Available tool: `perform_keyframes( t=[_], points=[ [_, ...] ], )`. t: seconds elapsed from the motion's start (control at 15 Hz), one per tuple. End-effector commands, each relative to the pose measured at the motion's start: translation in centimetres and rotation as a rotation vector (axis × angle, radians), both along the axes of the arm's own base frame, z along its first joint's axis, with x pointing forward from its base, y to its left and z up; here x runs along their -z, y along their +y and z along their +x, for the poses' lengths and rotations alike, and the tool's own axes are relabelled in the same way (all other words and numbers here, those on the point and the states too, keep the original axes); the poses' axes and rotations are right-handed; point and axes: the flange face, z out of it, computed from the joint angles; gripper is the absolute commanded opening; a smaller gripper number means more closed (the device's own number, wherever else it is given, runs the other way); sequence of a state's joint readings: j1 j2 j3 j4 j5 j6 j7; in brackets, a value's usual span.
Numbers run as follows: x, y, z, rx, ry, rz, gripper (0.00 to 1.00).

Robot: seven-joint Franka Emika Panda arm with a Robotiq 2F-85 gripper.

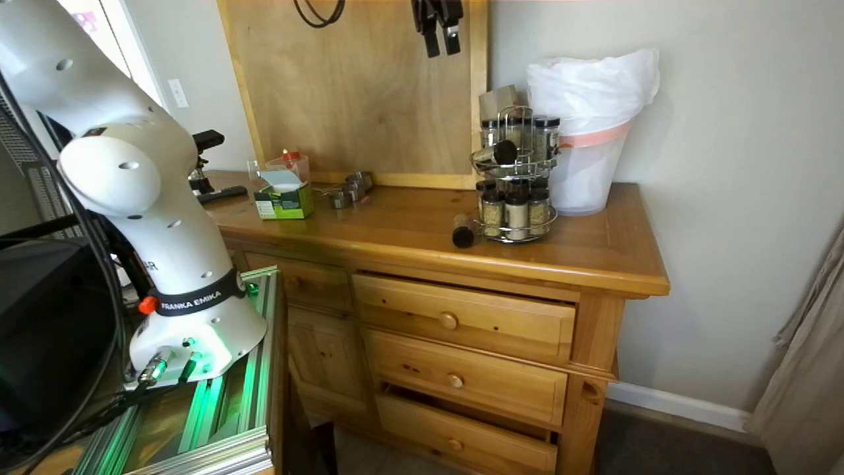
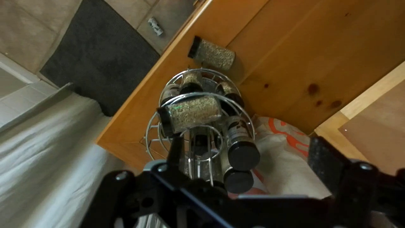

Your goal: Pick up the circular spice rack and move it to the left of the counter

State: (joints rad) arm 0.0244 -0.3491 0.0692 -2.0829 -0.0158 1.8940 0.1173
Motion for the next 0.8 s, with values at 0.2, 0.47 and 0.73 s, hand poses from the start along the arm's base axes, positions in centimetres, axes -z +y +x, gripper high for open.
perform_keyframes(
  t=[0.2, 0.47, 0.73],
  points=[
    [1.2, -1.0, 4.6, 0.021, 0.052, 0.009, 1.0],
    [2.7, -1.4, 6.7, -0.05, 0.089, -0.022, 1.0],
    [6.5, -2.3, 9.7, -0.075, 0.167, -0.024, 1.0]
  ],
)
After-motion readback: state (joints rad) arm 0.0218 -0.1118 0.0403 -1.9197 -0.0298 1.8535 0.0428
